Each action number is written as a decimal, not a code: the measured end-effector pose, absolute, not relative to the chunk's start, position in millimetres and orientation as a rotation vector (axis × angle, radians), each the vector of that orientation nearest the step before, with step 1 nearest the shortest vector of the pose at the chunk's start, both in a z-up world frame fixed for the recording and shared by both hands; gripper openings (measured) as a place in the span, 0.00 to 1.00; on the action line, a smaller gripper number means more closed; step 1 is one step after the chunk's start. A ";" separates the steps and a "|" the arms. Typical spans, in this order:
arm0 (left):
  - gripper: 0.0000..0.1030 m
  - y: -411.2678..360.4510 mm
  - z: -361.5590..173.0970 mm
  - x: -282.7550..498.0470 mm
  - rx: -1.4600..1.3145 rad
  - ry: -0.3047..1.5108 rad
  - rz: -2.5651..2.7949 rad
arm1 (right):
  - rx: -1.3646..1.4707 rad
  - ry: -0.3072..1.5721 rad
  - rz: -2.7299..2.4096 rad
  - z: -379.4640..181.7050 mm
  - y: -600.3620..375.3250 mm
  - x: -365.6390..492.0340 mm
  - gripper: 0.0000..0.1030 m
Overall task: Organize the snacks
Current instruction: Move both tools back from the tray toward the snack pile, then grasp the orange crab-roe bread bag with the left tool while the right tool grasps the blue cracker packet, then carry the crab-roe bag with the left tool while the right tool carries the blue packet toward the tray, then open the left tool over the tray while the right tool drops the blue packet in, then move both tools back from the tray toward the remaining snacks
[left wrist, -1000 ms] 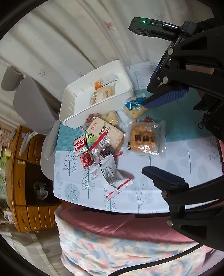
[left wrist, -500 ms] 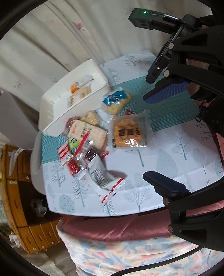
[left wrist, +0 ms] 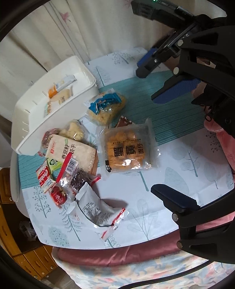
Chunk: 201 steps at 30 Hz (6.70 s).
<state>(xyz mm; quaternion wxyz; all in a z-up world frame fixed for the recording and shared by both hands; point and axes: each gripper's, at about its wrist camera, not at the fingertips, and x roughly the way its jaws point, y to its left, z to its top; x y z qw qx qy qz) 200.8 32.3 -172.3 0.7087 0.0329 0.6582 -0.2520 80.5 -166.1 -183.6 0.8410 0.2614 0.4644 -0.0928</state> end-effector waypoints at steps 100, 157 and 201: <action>0.70 -43.4 -102.4 225.8 -0.113 1.458 -0.354 | 0.138 0.837 0.166 -90.9 -232.5 158.7 0.31; 0.91 -79.1 -74.3 207.4 -0.222 1.251 -0.381 | 0.466 0.989 0.082 -114.9 -331.2 180.7 0.72; 0.91 116.3 -130.5 228.6 0.197 1.246 -0.475 | 0.638 1.129 -0.171 -190.1 -123.3 97.9 0.78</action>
